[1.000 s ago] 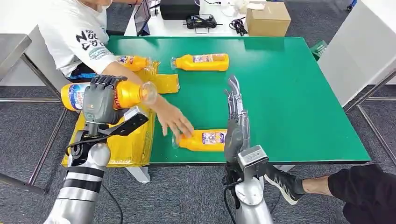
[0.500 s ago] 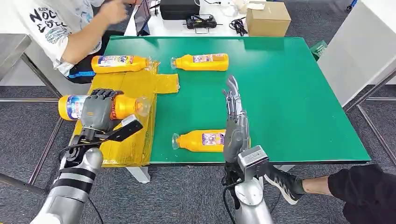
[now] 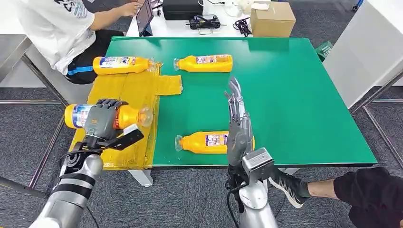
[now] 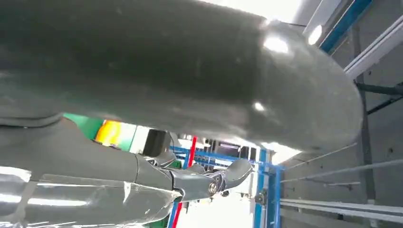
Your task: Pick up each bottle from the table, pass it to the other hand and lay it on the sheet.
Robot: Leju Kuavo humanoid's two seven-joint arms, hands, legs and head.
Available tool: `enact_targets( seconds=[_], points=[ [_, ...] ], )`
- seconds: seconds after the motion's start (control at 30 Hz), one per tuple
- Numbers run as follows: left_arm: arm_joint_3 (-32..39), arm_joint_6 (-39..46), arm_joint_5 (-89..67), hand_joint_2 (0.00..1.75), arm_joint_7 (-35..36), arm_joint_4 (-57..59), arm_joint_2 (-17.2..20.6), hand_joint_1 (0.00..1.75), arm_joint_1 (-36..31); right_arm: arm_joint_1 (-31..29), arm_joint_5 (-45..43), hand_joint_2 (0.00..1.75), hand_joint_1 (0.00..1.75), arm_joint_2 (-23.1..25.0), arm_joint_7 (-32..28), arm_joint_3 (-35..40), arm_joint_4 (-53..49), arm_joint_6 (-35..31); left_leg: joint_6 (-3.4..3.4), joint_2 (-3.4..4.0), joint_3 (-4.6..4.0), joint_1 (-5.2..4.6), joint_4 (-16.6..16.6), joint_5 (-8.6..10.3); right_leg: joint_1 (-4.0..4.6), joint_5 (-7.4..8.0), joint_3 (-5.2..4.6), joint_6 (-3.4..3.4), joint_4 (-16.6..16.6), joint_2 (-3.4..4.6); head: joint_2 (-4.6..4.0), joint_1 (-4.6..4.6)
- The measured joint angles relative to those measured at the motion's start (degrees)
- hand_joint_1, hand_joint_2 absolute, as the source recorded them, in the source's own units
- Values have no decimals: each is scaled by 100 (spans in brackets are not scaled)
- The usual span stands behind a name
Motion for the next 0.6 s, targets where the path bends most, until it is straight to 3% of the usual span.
enact_targets(
  seconds=[0.3, 0.6],
  points=[
    [-198, -290, 61, 175, -284, 1553, 122, 175, -221, -3, -94, 0, 0, 0, -2, 50, 301, 142, 0, 0, 0, 0, 0, 0, -1, 0, 0, 0, 1, 0, 0, 0],
    [-697, -1010, 57, 175, -369, 2644, 313, 175, -911, -40, -116, 0, 0, 9, 44, 98, 573, 339, -3, -13, 32, 0, -3, 1, 0, -2, 32, -3, 1, -5, 0, 2]
  ],
)
